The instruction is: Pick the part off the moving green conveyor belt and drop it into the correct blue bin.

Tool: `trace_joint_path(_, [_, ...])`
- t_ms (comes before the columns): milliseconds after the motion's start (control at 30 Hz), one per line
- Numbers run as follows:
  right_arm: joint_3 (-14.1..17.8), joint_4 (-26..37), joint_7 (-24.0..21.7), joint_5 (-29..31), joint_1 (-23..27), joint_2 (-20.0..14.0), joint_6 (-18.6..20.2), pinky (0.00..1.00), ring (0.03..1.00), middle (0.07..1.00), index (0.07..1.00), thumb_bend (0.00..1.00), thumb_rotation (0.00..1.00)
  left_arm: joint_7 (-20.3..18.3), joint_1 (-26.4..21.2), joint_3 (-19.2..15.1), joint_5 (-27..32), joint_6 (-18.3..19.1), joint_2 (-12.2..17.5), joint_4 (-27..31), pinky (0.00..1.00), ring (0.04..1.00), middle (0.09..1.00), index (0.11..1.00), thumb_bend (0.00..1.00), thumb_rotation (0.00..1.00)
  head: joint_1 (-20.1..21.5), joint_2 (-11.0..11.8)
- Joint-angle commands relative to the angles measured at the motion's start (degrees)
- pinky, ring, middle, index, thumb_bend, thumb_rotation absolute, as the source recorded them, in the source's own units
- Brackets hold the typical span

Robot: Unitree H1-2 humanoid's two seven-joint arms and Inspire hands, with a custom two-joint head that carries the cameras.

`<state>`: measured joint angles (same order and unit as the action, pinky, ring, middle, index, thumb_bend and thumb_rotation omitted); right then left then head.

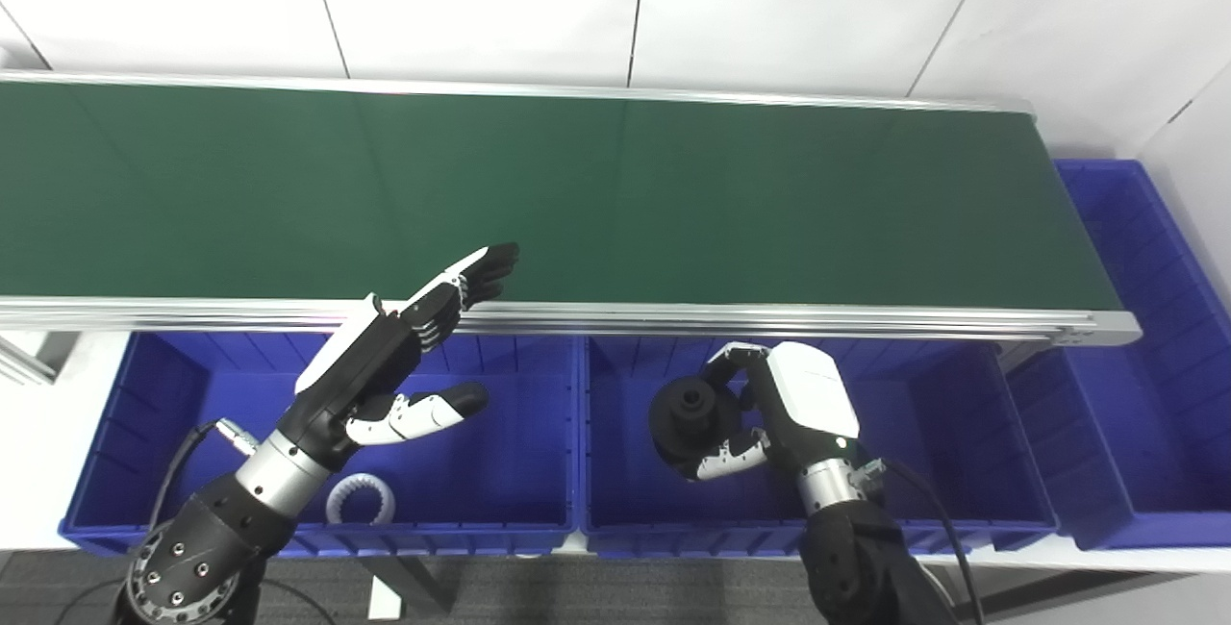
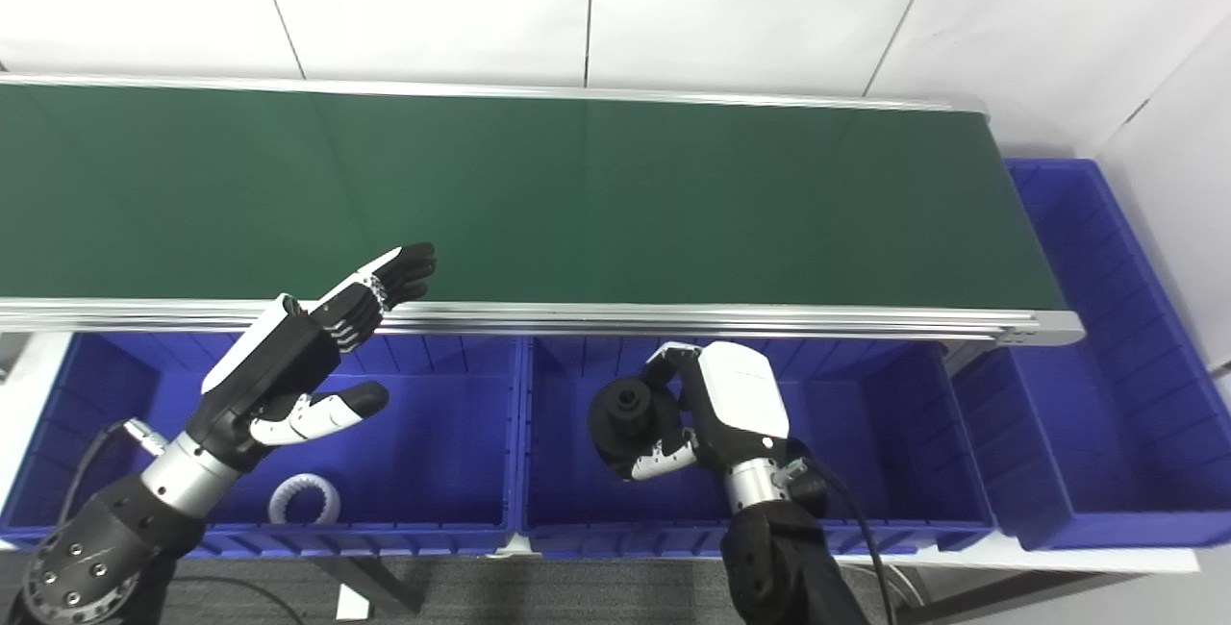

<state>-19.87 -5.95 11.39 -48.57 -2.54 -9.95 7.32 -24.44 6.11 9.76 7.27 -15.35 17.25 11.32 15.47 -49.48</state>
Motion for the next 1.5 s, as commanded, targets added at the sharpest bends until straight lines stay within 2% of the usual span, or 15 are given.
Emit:
trace_joint_path(0, [0.1,2.1,0.6,-0.6,1.7,0.0,-0.4,0.51,0.555,0.555,0.620,0.71,0.05,0.2,-0.6,-0.5,0.5,-0.7,0.4,2.1,0.94,0.969,0.966,0.942,0.43,0.60,-0.1,0.0])
trace_joint_path(33, [0.0,2.4,-0.2,-0.5,1.7,-0.1,-0.1,0.53,0.583,0.606,0.660,0.79,0.07,0.2,-0.6,-0.5,0.6,-0.7,0.4,2.2,0.94,0.969,0.966,0.942,0.43,0.60,-0.2,-0.1])
trace_joint_path(233, [0.0,3.6,-3.5,0.4,1.3,-0.4,0.5,0.58,0.645,0.682,0.705,0.85,0.19,0.3,-0.5,-0.5,0.6,-0.5,0.2,2.0,0.95,0.970,0.966,0.942,0.44,0.59,-1.1,0.4])
trace_joint_path(400, [0.1,3.6,-4.9,0.4,0.9,-0.6,0.5,0.61,0.684,0.719,0.710,0.85,0.21,0.0,-0.3,-0.5,0.8,-1.5,0.1,1.3,0.93,0.963,0.963,0.941,0.45,0.59,-1.2,0.5])
trace_joint_path(600, [0.3,3.1,-5.4,0.5,0.7,-0.5,0.3,0.58,0.651,0.701,0.696,0.84,0.20,0.1,-0.1,-0.6,0.8,-1.3,0.2,1.9,0.93,0.960,0.963,0.941,0.44,0.59,-1.1,0.3])
trace_joint_path(767, [0.2,4.7,-6.0,0.8,0.2,-0.8,-0.1,0.61,0.671,0.705,0.693,0.81,0.20,0.2,0.0,-0.6,0.6,-1.5,0.0,1.4,0.93,0.960,0.962,0.940,0.45,0.59,-1.2,0.4])
trace_joint_path(833, [0.4,6.9,-6.9,2.5,-0.6,-0.8,-1.2,0.61,0.672,0.703,0.695,0.79,0.19,0.2,0.1,-0.6,0.9,-1.5,0.0,0.9,0.93,0.960,0.962,0.938,0.45,0.57,-1.2,0.4])
trace_joint_path(900, [0.8,9.2,-7.3,6.3,-1.6,-1.0,-4.3,0.60,0.663,0.690,0.695,0.76,0.17,0.2,0.4,-0.6,0.7,-1.0,0.0,0.7,0.93,0.961,0.963,0.938,0.45,0.57,-1.2,0.3])
trace_joint_path(1000, [0.8,13.5,-7.2,13.5,-3.3,-1.1,-11.0,0.61,0.666,0.679,0.691,0.67,0.27,0.3,0.5,-0.6,0.1,-0.7,0.1,-0.1,0.94,0.966,0.967,0.939,0.47,0.60,-1.0,0.2])
trace_joint_path(1100, [0.8,15.8,-7.2,18.4,-4.7,-0.6,-15.7,0.61,0.664,0.683,0.695,0.60,0.41,0.3,0.6,-0.4,-0.5,-1.3,0.1,-0.9,0.94,0.970,0.970,0.942,0.47,0.62,-1.0,0.2])
trace_joint_path(1133, [0.8,17.0,-7.8,20.0,-5.2,-0.4,-16.4,0.61,0.664,0.684,0.697,0.60,0.42,0.2,0.6,-0.4,-0.5,-1.7,0.0,-1.5,0.94,0.970,0.970,0.942,0.47,0.62,-1.2,0.3])
trace_joint_path(1267, [0.1,21.2,-10.4,24.4,-6.7,0.4,-16.6,0.59,0.677,0.732,0.751,0.60,0.58,0.2,0.7,-0.1,-1.1,-3.9,-0.4,-3.7,0.92,0.956,0.963,0.940,0.47,0.63,-1.5,0.3])
trace_joint_path(1400, [-0.5,23.6,-12.6,25.5,-7.5,0.6,-16.2,0.65,0.745,0.803,0.812,0.60,0.73,0.5,1.2,0.2,-2.7,-5.5,-0.5,-5.1,0.91,0.949,0.957,0.941,0.47,0.62,-1.5,0.3])
trace_joint_path(1467, [-1.0,24.2,-14.4,25.8,-7.7,0.0,-15.8,0.68,0.775,0.831,0.833,0.59,0.76,0.6,1.5,0.3,-3.3,-5.4,-0.4,-5.0,0.92,0.951,0.958,0.944,0.47,0.62,-2.1,0.3])
